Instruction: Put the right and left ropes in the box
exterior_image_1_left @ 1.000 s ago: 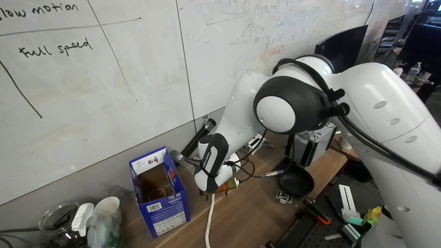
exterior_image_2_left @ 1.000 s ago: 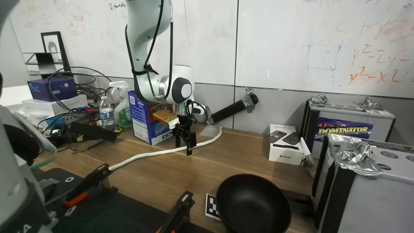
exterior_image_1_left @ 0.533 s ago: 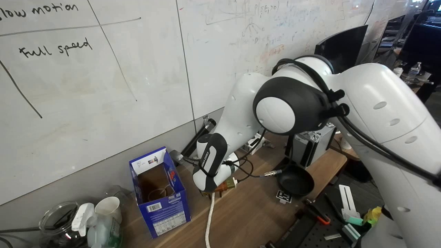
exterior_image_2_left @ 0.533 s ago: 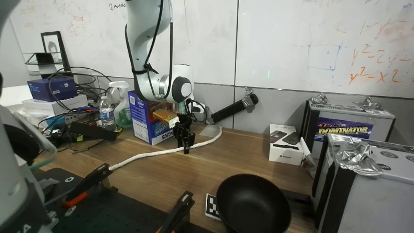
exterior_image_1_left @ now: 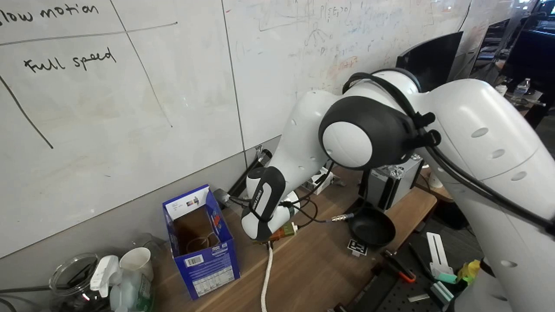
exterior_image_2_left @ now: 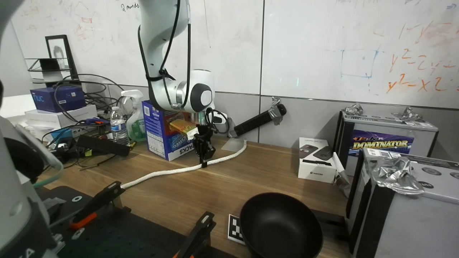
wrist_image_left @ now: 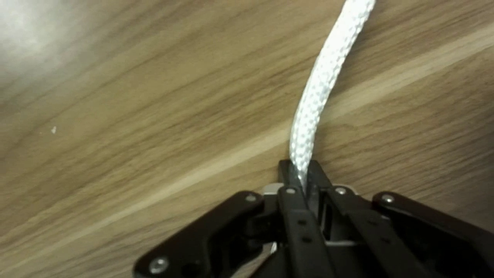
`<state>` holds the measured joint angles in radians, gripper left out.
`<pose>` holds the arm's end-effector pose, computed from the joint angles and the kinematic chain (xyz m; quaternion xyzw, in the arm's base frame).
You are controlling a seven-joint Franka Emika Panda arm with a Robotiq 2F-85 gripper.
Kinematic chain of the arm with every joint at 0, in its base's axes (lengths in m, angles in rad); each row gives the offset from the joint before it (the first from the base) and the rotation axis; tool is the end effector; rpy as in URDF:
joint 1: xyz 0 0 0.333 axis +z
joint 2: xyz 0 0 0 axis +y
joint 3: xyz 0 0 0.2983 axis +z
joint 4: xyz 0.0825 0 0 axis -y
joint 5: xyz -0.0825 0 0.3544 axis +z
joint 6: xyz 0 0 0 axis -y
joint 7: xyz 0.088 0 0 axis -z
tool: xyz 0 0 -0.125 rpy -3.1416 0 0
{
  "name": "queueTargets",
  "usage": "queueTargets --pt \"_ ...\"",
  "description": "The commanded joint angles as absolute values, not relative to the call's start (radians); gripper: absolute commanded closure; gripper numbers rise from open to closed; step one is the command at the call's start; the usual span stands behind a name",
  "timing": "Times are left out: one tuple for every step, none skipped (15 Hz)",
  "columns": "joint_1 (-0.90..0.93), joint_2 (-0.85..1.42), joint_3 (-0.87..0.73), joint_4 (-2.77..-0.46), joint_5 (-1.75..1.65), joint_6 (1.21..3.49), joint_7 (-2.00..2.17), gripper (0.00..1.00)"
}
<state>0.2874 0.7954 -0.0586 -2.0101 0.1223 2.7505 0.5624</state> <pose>0.5340 0.1177 0.0467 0.9765 -0.2140 -0.0241 0.0093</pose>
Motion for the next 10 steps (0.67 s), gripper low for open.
queueTargets --pt "0.298 0.725 -0.083 -2.062 0.123 2.727 0.555 0.93" --pt "0.302 0.684 -0.094 -2.099 0.118 2.732 0.556 0.93" --pt "0.309 0.642 -0.108 -2.135 0.109 2.731 0.557 0.93" --pt "0.310 0.596 -0.116 -2.167 0.103 2.728 0.553 0.93" --pt "0.319 0.539 -0.135 -2.204 0.087 2.717 0.554 0.93" --pt "0.325 0.501 -0.149 -2.218 0.067 2.700 0.557 0.93" --pt "0.333 0.455 -0.163 -2.235 0.038 2.682 0.559 0.93" --pt "0.346 0.407 -0.185 -2.249 -0.002 2.655 0.574 0.93" --pt "0.347 0.359 -0.195 -2.257 -0.042 2.618 0.580 0.93" --pt "0.351 0.311 -0.202 -2.262 -0.085 2.580 0.592 0.93"
